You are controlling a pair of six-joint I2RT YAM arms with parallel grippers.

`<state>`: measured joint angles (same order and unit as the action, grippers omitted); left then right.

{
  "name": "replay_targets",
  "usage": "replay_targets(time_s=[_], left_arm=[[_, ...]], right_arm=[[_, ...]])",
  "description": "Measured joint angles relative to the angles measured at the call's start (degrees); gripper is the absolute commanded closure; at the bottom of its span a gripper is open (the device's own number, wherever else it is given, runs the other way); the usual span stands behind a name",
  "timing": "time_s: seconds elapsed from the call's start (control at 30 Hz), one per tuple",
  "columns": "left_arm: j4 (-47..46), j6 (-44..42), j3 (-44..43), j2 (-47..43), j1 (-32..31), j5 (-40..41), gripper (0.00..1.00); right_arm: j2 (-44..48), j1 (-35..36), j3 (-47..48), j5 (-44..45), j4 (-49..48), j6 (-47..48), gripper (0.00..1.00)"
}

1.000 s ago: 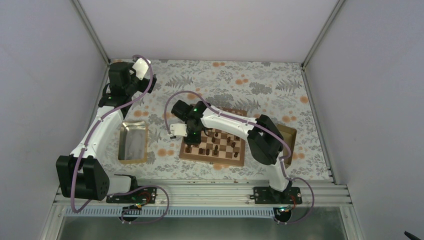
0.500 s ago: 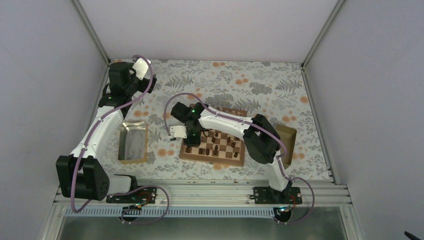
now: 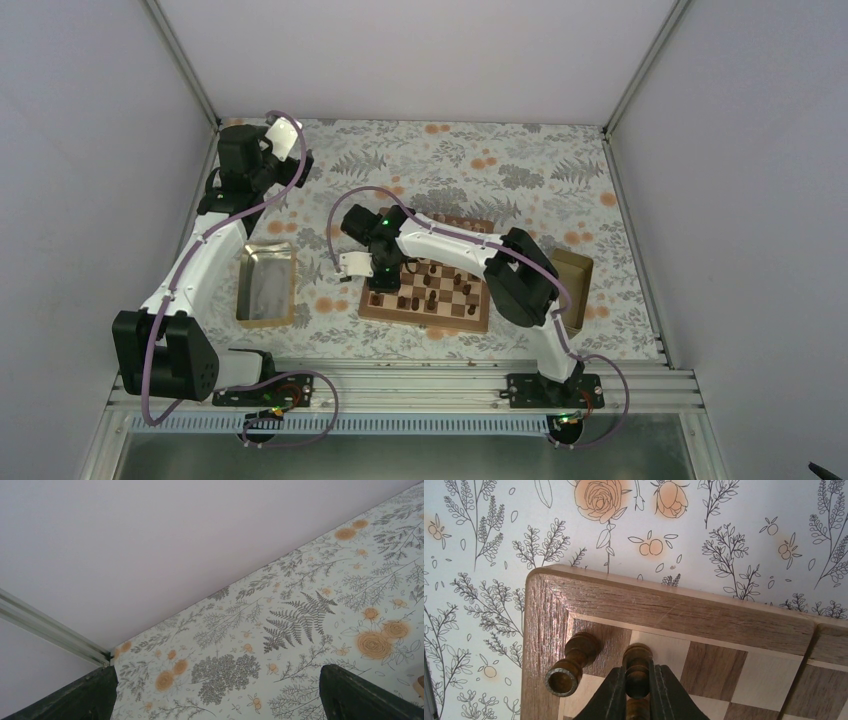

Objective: Set up the chess pieces on the board
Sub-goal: Adjust the chess piece on the chessboard.

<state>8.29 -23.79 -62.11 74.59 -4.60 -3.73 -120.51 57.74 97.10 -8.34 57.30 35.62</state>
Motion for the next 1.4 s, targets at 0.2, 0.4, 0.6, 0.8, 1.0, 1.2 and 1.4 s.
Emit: replay_targets(time_s=[0.2, 0.4, 0.6, 0.8, 1.0, 1.2, 1.4], left_arm=[[0.00, 0.00, 0.11, 0.02, 0.00, 0.00, 0.00], [0.00, 0.00, 0.11, 0.02, 0.00, 0.02, 0.00], [0.00, 0.00, 0.11, 0.02, 0.00, 0.02, 0.00], [0.00, 0.00, 0.11, 0.02, 0.00, 0.00, 0.00], [0.00, 0.00, 0.11, 0.02, 0.00, 0.02, 0.00], [0.00, 0.00, 0.11, 0.02, 0.00, 0.02, 0.00], [0.00, 0.00, 0.11, 0.02, 0.00, 0.00, 0.00]], right_arm=[[0.00, 0.00, 0.00, 0.04, -0.02, -0.04, 0.90], [0.02, -0.04, 0.00, 0.11, -0.02, -0.04, 0.91], [0.02, -0.09, 0.00, 0.22, -0.07, -0.07, 0.92], [0.02, -0.42, 0.00, 0.35, -0.20, -0.07, 0.94], [0.13, -0.63, 0.00, 0.61, -0.48, -0.11, 0.94], [0.50, -0.83, 0.02, 0.94, -0.46, -0.13, 0.94], [0.57, -0.83, 0.04, 1.14, -0.46, -0.11, 0.94]])
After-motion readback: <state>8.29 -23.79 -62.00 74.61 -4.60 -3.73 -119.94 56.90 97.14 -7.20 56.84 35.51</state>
